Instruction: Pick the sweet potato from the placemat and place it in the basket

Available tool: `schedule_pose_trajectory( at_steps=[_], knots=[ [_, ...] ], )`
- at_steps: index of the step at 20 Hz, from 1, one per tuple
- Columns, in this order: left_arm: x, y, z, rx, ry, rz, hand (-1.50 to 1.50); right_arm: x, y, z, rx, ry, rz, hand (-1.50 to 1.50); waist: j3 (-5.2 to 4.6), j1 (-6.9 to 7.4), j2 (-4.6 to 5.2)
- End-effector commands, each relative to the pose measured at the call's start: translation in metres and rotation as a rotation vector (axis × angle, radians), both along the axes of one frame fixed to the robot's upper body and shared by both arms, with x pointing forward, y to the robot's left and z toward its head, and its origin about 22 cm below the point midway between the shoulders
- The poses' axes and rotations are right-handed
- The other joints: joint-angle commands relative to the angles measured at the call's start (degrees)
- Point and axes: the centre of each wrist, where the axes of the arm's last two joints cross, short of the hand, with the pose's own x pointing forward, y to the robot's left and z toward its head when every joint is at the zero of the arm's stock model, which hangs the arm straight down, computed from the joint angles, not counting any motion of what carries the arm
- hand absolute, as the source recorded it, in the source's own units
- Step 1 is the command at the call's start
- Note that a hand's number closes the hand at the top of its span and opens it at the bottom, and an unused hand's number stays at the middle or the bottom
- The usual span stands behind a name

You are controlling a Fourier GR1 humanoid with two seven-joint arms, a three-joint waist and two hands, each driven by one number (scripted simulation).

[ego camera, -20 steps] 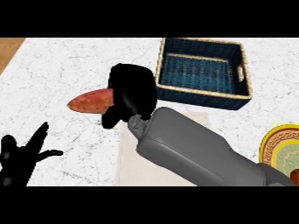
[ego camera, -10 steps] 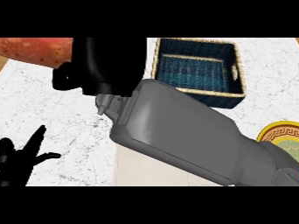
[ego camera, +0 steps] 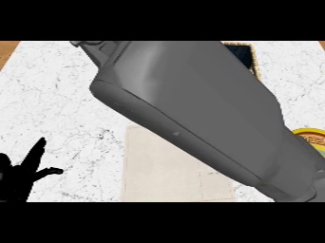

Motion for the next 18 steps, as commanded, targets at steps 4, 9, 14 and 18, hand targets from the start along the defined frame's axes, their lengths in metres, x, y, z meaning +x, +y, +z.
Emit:
schedule_pose_trajectory(
  at_steps=[4, 9, 14, 18],
  knots=[
    [0.003, -0.027, -0.027, -0.083, 0.044, -0.042, 0.0, 0.023, -0.023, 0.032, 0.112, 0.146, -0.19, 1.5, -1.04, -1.18, 0.73],
    [0.001, -0.026, -0.03, -0.082, 0.046, -0.044, 0.0, 0.052, -0.04, 0.017, 0.047, 0.178, -0.228, 1.5, -1.03, -0.56, 1.0],
    [0.001, -0.021, -0.031, -0.089, 0.054, -0.052, 0.0, 0.071, -0.05, -0.018, 0.039, 0.203, -0.22, 1.5, -1.01, -0.41, 1.16],
    [0.012, -0.039, -0.022, -0.089, 0.048, -0.063, 0.0, 0.091, -0.078, -0.029, 0.108, 0.211, -0.225, 1.5, -0.96, -0.23, 1.34]
  ],
)
